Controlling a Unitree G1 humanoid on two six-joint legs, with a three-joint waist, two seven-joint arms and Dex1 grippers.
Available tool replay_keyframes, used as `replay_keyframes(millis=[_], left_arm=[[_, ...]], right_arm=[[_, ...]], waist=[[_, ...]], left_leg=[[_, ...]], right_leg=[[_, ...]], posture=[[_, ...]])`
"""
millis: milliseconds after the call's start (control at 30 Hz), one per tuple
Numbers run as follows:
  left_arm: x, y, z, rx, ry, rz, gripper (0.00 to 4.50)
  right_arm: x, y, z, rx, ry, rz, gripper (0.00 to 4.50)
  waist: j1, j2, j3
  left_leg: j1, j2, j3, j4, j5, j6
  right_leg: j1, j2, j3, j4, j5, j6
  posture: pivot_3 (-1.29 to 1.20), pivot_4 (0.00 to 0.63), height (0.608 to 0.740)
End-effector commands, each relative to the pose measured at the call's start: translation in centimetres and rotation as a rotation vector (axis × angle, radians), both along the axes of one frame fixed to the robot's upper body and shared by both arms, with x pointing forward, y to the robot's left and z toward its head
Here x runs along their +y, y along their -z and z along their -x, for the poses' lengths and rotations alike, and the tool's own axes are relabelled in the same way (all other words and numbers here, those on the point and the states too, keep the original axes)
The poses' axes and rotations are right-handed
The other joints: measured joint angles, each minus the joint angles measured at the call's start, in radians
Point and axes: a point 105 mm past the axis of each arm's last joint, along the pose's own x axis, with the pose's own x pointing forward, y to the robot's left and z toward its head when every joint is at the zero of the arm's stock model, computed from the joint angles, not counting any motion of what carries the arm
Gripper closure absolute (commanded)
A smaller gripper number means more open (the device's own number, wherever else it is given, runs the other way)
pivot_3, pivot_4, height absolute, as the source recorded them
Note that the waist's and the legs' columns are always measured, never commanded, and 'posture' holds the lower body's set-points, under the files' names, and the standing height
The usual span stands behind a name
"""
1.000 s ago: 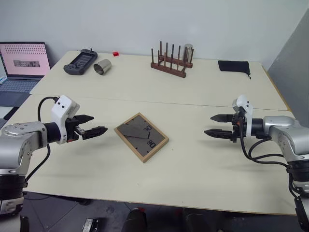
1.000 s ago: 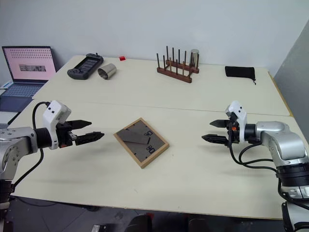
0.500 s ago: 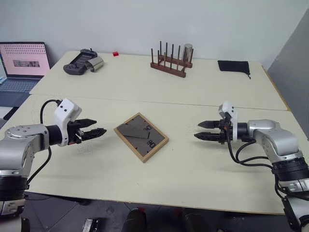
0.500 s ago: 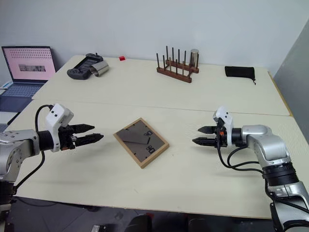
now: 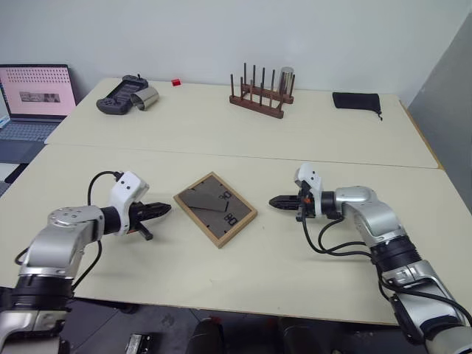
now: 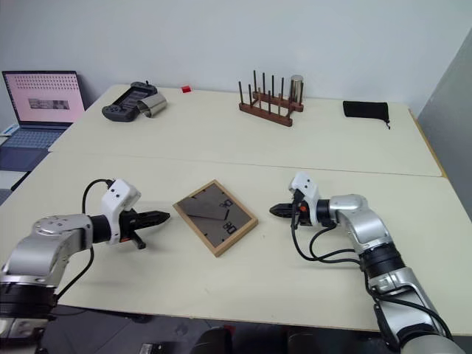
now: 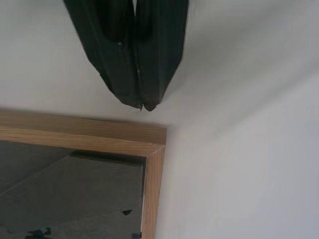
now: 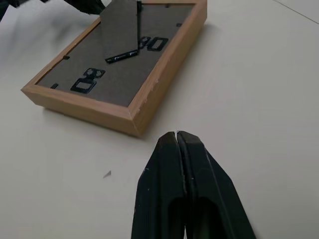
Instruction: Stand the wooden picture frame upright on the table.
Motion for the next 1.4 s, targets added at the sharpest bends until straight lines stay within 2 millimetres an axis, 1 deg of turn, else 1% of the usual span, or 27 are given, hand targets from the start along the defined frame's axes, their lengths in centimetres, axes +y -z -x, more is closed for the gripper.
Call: replay_keyframes(millis=[33, 267, 300, 400, 567, 733, 933, 1067, 1200, 1267, 1300, 1400], left_arm=[[-0.9, -0.2, -1.1, -0.04, 0.034, -0.025, 4.47], [-2.0, -0.3, -2.7, -0.056, 0.07, -0.026, 4.47], [-2.1, -0.4, -2.9, -0.057, 0.074, -0.026, 4.47], [-2.6, -0.7, -3.6, -0.066, 0.088, -0.023, 4.47], [-3.6, -0.7, -4.6, -0.076, 0.12, -0.025, 4.47], [-4.3, -0.6, -5.3, -0.087, 0.139, -0.03, 4.47], [-4.0, -0.4, -5.1, -0.087, 0.139, -0.027, 4.47], [-2.6, -0.5, -4.8, -0.08, 0.118, -0.076, 4.47], [-1.3, -1.5, -4.3, -0.087, 0.1, -0.083, 4.47], [-1.0, -1.8, -4.1, -0.087, 0.098, -0.082, 4.47], [-1.0, -1.7, -4.0, -0.086, 0.098, -0.082, 4.47], [-1.5, -1.2, -4.2, -0.086, 0.097, -0.077, 4.47]], right_arm=[[1.6, -0.2, 0.1, -0.052, -0.034, 0.001, 4.5], [3.1, 0.5, 1.5, -0.051, -0.088, 0.007, 4.5], [3.2, 0.4, 1.5, -0.053, -0.083, 0.004, 4.5], [3.7, 0.2, 2.5, -0.047, -0.119, -0.006, 4.5], [4.2, 0.0, 4.1, -0.035, -0.17, 0.0, 4.5], [4.4, 0.2, 4.7, -0.015, -0.196, 0.006, 4.5], [3.7, 0.1, 4.0, -0.013, -0.161, 0.006, 4.5], [3.2, -0.2, 3.5, -0.022, -0.132, 0.003, 4.5], [2.0, -1.2, 1.3, -0.044, -0.004, -0.024, 4.5], [1.6, -1.0, 0.6, -0.059, 0.032, -0.005, 4.5], [1.6, -0.9, 0.5, -0.062, 0.034, 0.003, 4.5], [2.6, -0.1, 1.2, -0.051, -0.017, 0.019, 4.5]], waist=[[0.0, 0.0, 0.0], [0.001, 0.0, 0.0], [0.001, 0.0, 0.0], [0.001, 0.0, 0.0], [0.002, 0.0, 0.0], [0.002, 0.0, 0.0], [0.001, 0.0, 0.0], [0.001, 0.0, 0.0], [-0.002, 0.0, 0.0], [-0.003, 0.0, 0.0], [-0.003, 0.0, 0.0], [-0.001, 0.0, 0.0]], left_leg=[[0.0, 0.0, 0.0, 0.0, 0.0, 0.0], [0.0, -0.001, -0.001, 0.0, 0.0, 0.0], [0.0, 0.0, 0.0, 0.0, 0.0, 0.0], [0.0, 0.0, -0.001, 0.0, 0.0, 0.0], [0.0, -0.001, -0.001, 0.0, 0.0, 0.0], [0.0, -0.001, -0.001, 0.0, 0.0, 0.0], [0.0, -0.001, -0.001, 0.001, 0.0, 0.0], [0.0, -0.001, -0.001, 0.001, 0.0, 0.0], [0.0, 0.0, -0.001, 0.001, 0.0, 0.0], [0.0, 0.0, -0.001, 0.0, 0.0, 0.0], [0.0, 0.0, -0.001, 0.001, 0.0, 0.0], [0.0, 0.0, -0.001, 0.0, 0.0, 0.0]], right_leg=[[0.0, 0.0, 0.0, 0.0, 0.0, 0.0], [0.0, 0.0, -0.001, 0.0, 0.0, 0.0], [0.0, 0.0, -0.001, 0.0, 0.0, 0.0], [0.0, 0.0, -0.001, 0.001, 0.0, 0.0], [0.0, 0.0, -0.001, 0.001, 0.0, 0.0], [0.0, 0.0, -0.001, 0.001, 0.0, 0.0], [0.0, 0.0, -0.001, 0.001, 0.0, 0.0], [0.001, 0.0, -0.001, 0.001, 0.0, 0.0], [0.0, 0.0, -0.001, 0.001, 0.0, 0.0], [0.0, 0.0, -0.001, 0.001, 0.0, 0.0], [0.0, 0.0, -0.001, 0.002, 0.0, 0.0], [0.0, 0.0, -0.001, 0.001, 0.0, 0.0]], posture=[[0.0, 0.15, 0.74], [0.0, 0.15, 0.74], [0.0, 0.15, 0.74], [0.0, 0.15, 0.74], [0.0, 0.15, 0.74], [0.0, 0.15, 0.74], [0.0, 0.15, 0.74], [0.0, 0.15, 0.74], [0.0, 0.15, 0.74], [0.0, 0.15, 0.74], [0.0, 0.15, 0.74], [0.0, 0.15, 0.74]])
